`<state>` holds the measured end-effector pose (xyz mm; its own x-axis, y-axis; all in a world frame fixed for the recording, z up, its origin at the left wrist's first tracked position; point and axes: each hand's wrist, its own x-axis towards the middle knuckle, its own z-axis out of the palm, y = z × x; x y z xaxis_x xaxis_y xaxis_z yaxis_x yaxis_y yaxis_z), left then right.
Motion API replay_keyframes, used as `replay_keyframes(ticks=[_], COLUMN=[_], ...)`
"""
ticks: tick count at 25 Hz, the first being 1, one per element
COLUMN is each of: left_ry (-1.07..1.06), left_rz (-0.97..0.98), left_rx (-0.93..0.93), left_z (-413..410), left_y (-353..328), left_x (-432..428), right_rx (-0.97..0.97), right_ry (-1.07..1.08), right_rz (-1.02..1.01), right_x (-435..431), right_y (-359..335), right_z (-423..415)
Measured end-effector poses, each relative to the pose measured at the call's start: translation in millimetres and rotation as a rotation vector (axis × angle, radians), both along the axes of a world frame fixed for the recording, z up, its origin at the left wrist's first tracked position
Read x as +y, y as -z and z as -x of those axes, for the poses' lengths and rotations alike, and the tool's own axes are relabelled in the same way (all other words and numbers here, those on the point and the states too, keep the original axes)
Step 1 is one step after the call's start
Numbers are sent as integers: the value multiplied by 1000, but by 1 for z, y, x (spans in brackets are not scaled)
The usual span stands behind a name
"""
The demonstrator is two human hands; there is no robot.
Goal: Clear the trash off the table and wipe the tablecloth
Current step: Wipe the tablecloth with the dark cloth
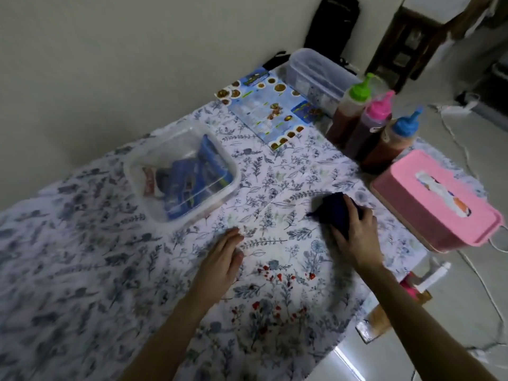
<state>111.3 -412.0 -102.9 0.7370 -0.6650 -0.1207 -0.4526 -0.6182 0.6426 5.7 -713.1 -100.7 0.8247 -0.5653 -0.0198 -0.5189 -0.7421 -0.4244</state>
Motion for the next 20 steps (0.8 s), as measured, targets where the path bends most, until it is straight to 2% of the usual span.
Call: replay_keyframes(ticks=[4, 9, 12, 13, 17, 20], left_ry=[-243, -611, -846, -915, -1090, -1144], left_rz=[4, -38, -31, -29, -133, -243], left_rx=[26, 74, 83, 68, 4, -55], left_z=[22, 89, 147, 168, 239, 277], left_y=[-6, -20, -32, -32, -24, -7], left_x=[65, 200, 290, 319, 417, 483], right_rx=[-98, 88, 105, 137, 134, 189], right_ry=[-179, -618, -1006, -1051, -1072, -1097], right_rz=[-193, -456, -304, -306, -169, 62], right_x=[92, 265, 364, 393, 471, 492], right_y=[-25, -28, -28, -30, -27, -15], right_z=[-8, -29, -18, -15, -10, -17])
